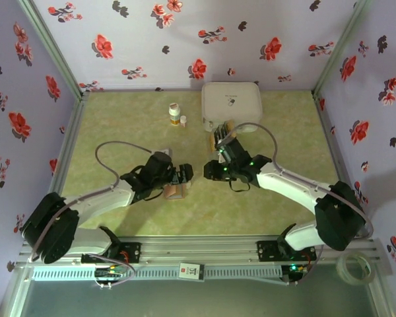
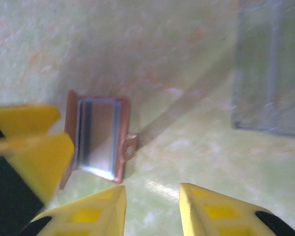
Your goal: Put the credit cards into the card holder
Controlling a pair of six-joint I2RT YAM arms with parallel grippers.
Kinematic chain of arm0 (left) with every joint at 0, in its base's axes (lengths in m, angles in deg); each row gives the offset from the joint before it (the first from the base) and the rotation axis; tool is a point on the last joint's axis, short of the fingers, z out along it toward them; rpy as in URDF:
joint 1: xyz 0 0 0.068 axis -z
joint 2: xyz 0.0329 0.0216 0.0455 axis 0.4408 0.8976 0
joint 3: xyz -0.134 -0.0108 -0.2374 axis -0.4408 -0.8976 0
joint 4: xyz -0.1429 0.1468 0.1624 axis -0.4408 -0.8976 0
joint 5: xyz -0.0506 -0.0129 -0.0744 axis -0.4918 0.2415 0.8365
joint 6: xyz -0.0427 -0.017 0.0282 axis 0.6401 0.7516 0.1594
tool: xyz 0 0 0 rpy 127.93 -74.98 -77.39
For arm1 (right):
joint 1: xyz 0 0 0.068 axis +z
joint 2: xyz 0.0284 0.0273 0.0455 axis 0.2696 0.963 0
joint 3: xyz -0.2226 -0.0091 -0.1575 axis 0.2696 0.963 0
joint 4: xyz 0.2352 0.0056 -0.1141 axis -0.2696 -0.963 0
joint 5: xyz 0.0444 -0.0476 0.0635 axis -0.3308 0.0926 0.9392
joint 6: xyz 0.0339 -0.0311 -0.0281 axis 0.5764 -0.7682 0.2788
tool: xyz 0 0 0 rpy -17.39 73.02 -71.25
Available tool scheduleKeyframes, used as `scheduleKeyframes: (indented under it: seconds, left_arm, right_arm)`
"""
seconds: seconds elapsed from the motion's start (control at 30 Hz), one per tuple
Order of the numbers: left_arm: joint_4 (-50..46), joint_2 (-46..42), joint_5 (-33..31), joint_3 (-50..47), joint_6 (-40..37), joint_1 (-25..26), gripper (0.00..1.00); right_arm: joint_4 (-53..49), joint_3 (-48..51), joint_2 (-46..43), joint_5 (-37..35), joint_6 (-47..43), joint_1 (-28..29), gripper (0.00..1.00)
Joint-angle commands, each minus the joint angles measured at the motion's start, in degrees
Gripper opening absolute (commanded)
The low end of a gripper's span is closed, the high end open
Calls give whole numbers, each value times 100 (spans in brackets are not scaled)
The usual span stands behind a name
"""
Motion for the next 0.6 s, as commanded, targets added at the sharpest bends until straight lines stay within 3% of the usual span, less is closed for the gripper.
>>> scheduleKeyframes:
  seconds: [0.0, 0.37, 0.57]
  left_arm:
    - [-527, -298, -87, 253, -304, -318, 100]
    - [-1571, -723, 117, 316, -250, -1843, 100]
    - [-1791, -467, 282, 375, -347, -2213, 100]
  right_arm:
    - [161, -349, 203, -87, 127, 468, 28]
    - [-2, -1887, 1557, -129, -97, 1494, 17]
    - [-118, -2368, 2270, -79, -224, 1618, 12]
